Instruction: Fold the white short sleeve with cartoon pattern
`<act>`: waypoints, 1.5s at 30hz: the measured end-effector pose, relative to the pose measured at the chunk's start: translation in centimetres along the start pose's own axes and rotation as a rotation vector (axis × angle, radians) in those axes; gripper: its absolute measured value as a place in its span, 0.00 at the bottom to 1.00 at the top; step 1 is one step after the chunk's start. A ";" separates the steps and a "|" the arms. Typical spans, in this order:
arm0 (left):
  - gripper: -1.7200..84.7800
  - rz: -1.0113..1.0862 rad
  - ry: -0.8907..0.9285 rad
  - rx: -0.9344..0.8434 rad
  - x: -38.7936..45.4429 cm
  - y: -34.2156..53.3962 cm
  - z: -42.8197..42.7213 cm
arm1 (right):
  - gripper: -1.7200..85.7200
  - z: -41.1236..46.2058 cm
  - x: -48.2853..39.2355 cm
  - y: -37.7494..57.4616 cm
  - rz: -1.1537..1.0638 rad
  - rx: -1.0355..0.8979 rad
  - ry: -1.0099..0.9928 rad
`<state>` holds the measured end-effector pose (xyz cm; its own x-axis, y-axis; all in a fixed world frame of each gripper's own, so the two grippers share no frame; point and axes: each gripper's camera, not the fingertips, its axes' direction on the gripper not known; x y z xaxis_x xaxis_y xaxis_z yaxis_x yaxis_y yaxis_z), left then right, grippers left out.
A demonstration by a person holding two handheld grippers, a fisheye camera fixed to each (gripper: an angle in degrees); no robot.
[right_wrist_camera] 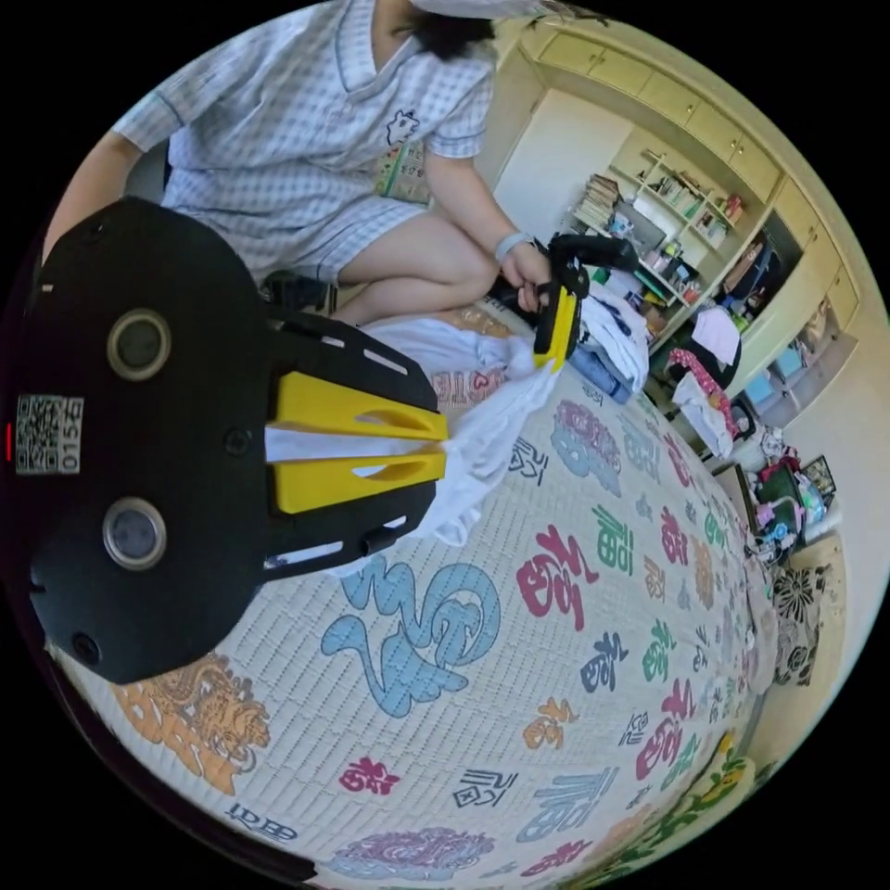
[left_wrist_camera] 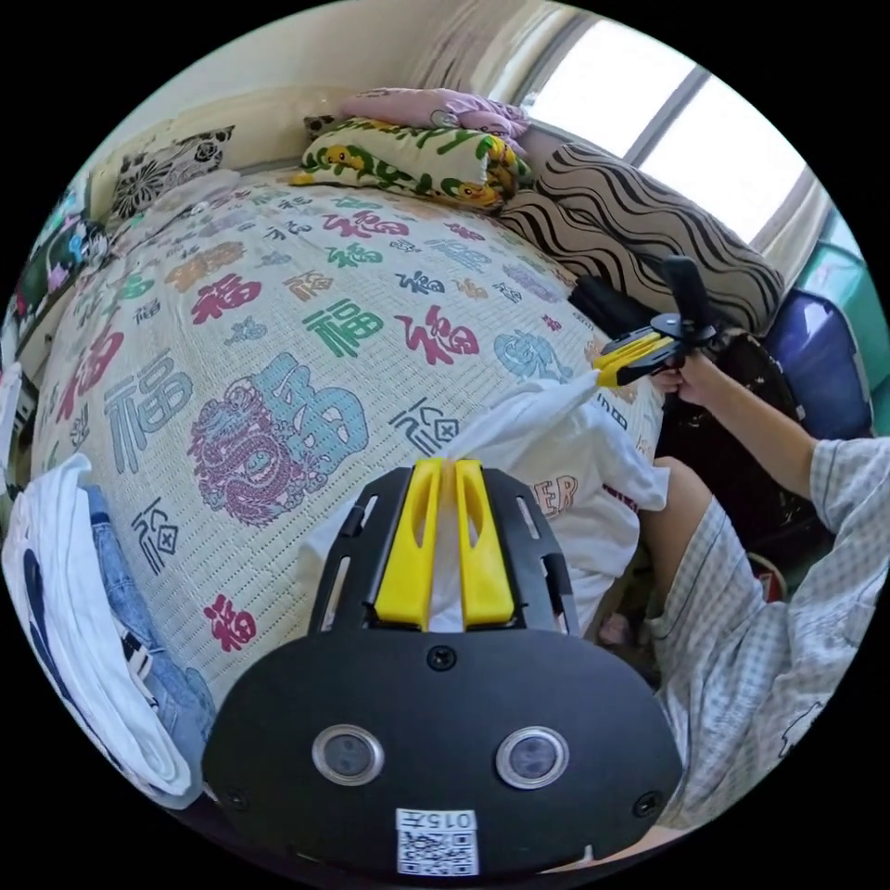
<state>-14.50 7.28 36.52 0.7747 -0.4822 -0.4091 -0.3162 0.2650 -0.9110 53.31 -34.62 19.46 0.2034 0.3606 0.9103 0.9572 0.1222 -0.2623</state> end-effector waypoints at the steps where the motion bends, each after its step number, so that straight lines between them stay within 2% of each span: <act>1: 0.08 -0.001 0.009 -0.003 0.2 0.3 0.0 | 0.04 0.5 -0.4 0.1 0.005 -0.015 0.046; 6: 0.16 0.155 -0.048 -0.067 5.6 4.2 0.7 | 0.04 2.3 -2.1 1.2 0.025 -0.027 0.067; 11: 0.18 0.245 -0.089 -0.154 10.2 7.8 1.8 | 0.04 3.2 -3.3 3.2 0.084 0.003 0.036; 15: 0.12 0.362 -0.386 -0.174 13.8 11.4 3.5 | 0.04 4.2 -5.1 5.0 0.090 -0.011 0.040; 19: 0.08 0.404 -0.401 -0.230 14.9 13.4 4.7 | 0.04 5.3 -7.1 6.8 0.101 -0.026 0.056; 22: 0.05 0.376 -0.400 -0.182 15.8 15.3 3.3 | 0.03 5.5 -9.1 8.4 0.109 -0.028 0.080; 25: 0.03 0.316 -0.414 -0.069 16.7 17.1 0.0 | 0.03 4.1 -12.5 10.2 0.092 0.027 0.124; 29: 0.03 0.278 -0.439 0.213 19.7 19.0 -8.5 | 0.03 -0.2 -18.7 12.7 0.042 0.177 0.187; 36: 0.03 0.426 -0.430 0.657 29.3 22.8 -23.3 | 0.03 -12.4 -35.9 19.6 -0.120 0.540 0.432; 42: 0.02 0.603 -0.421 0.868 36.8 26.3 -31.3 | 0.02 -19.4 -47.7 25.7 -0.249 0.739 0.650; 45: 0.02 0.685 -0.434 0.910 39.6 26.9 -34.0 | 0.02 -21.4 -51.3 27.9 -0.294 0.796 0.763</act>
<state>-10.92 -33.07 -6.02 0.7719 0.2593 -0.5804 -0.3666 0.9275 -0.0731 73.98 -69.47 -27.72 0.3255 -0.4021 0.8558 0.6416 0.7588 0.1125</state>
